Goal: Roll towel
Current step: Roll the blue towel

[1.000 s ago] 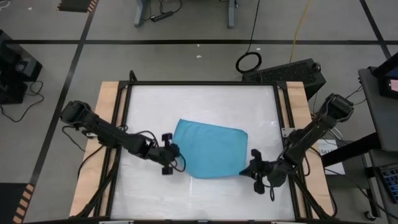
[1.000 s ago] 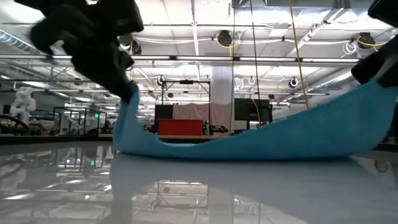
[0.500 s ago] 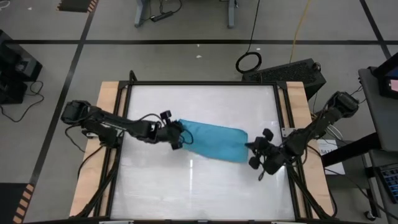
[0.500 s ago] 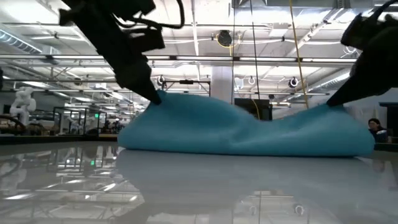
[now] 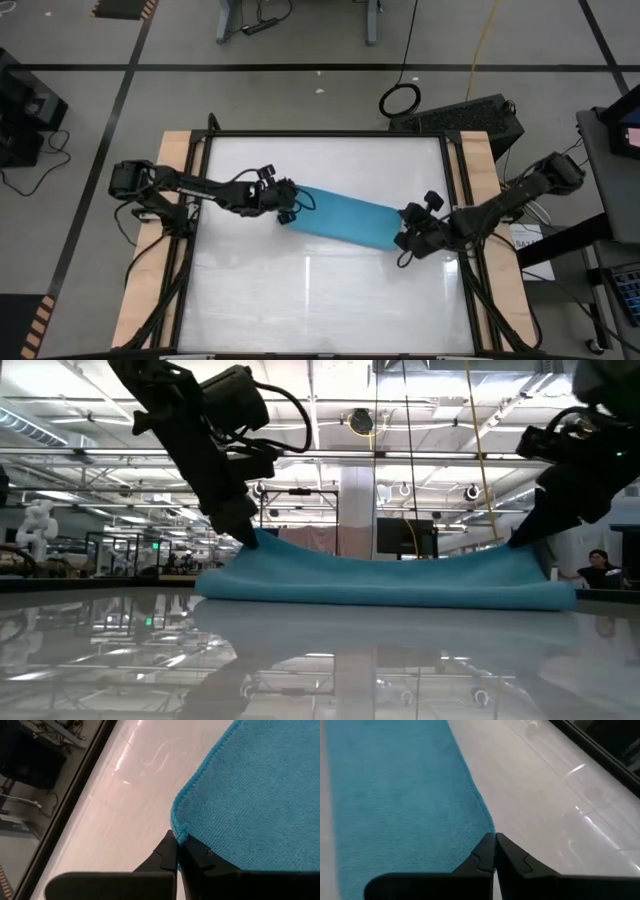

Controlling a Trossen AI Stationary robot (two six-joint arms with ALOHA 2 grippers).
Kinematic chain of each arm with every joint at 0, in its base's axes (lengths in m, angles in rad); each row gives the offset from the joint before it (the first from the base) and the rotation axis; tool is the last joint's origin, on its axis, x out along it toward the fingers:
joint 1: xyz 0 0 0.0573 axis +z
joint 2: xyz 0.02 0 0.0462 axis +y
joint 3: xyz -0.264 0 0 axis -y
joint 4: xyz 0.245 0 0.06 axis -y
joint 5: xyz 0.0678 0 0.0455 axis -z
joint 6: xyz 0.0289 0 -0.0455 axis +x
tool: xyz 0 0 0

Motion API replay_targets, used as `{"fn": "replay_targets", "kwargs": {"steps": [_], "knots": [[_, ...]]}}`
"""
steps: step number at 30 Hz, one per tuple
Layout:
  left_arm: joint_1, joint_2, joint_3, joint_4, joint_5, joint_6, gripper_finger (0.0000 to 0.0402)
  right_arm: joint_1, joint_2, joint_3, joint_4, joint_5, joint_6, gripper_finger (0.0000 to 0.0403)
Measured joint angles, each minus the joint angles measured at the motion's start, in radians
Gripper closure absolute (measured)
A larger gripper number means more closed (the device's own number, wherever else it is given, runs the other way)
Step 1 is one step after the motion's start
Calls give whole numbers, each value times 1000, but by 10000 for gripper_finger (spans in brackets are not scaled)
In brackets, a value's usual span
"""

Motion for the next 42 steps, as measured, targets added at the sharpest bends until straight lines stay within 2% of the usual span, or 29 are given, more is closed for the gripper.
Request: {"fn": "replay_targets", "kwargs": {"steps": [6, 11, 22, 27, 35, 39, 42], "knots": [[16, 0, 0, -1, 15, 0, 393, -85, 0, 0, 14, -8, -73, 403], [32, 0, 0, -2, 58, 0, 393, -151, 0, 0, 63, -81, -162, 402], [45, 0, 0, -12, 108, 14, 387, -285, 1, 0, 100, -169, -284, 398], [45, 0, 0, -13, 123, 16, 339, -334, 1, 0, 100, -182, -300, 365], [45, 0, 0, -13, 73, 15, 244, -367, 1, 0, 78, -170, -317, 276], [44, 0, 0, -10, 68, 16, 222, -367, -1, 0, 26, -139, -294, 246], [44, 0, 0, 7, 109, 16, 219, -367, -8, 0, -28, -122, -267, 236]]}}
